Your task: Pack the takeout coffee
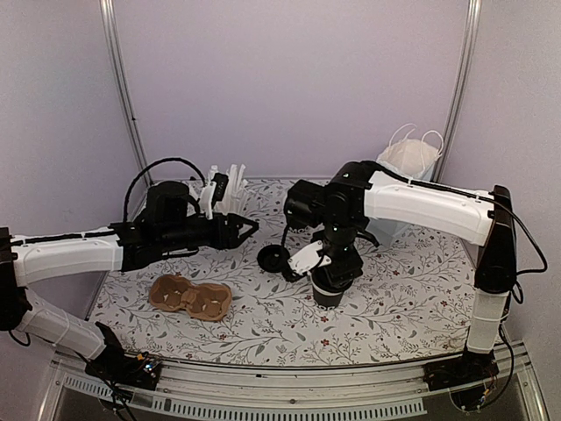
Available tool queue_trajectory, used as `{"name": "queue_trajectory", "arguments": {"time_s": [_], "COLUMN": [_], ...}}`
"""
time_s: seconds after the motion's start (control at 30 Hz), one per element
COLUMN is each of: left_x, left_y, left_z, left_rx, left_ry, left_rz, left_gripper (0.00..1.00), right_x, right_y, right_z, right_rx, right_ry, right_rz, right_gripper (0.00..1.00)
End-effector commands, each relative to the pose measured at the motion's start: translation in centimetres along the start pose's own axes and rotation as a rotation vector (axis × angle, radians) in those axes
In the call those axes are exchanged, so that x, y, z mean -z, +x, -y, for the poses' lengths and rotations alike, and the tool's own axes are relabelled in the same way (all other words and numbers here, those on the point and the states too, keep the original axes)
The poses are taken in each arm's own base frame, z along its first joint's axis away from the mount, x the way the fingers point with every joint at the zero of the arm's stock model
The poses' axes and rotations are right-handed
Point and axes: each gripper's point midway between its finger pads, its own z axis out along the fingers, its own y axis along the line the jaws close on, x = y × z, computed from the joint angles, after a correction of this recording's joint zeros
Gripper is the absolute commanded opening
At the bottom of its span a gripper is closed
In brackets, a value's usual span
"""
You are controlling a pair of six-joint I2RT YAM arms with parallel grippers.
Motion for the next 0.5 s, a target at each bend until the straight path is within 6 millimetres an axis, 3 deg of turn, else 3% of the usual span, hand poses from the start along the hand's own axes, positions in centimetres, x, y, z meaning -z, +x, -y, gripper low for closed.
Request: {"name": "queue_trajectory", "arguments": {"time_s": [0.0,0.47], "left_x": [0.38,0.59], "left_y": [-0.30,0.09], "left_z": [0.44,0.29], "left_rx": [-0.004,0.001], "left_ry": [0.016,0.015], "left_rz": [0.022,0.020], "left_gripper": [0.64,0.64], "right_x": [-0.33,-0.40], "right_y": [-0.80,-1.19], "right_z": [0.13,0.93], "right_rx": [0.009,0.015], "right_ry": [-0.009,0.007], "right_rz": [0.004,0.001], "right_gripper": [0.65,0.67]}}
